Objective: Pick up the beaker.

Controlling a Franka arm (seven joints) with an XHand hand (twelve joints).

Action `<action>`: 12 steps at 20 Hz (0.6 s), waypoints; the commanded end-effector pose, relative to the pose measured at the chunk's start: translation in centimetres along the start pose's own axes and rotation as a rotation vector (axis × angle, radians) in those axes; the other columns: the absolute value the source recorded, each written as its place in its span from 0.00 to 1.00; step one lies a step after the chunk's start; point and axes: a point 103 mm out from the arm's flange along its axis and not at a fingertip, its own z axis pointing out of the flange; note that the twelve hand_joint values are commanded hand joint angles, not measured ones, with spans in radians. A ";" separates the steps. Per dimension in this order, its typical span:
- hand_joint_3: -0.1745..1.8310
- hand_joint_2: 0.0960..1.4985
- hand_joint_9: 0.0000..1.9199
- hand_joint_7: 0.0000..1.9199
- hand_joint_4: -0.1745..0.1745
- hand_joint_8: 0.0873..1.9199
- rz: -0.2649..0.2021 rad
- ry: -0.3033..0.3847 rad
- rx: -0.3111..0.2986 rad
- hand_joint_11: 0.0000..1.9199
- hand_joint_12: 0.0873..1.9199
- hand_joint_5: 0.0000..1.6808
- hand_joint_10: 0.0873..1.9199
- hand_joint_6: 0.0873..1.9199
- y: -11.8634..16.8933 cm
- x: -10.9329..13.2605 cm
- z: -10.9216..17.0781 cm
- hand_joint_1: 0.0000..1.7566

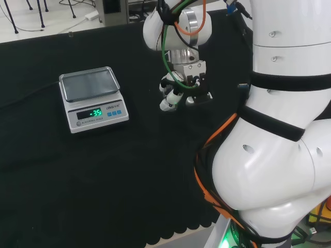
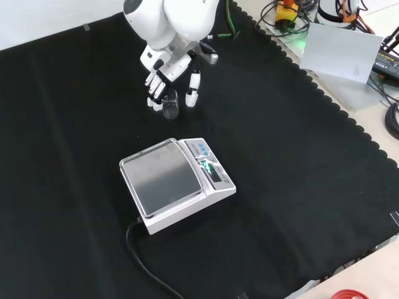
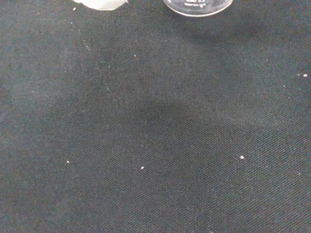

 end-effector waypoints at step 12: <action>0.00 0.71 0.48 0.29 0.31 0.32 -0.006 -0.046 -0.082 0.34 0.64 0.38 0.30 0.37 0.4 0.9 -1.1 0.60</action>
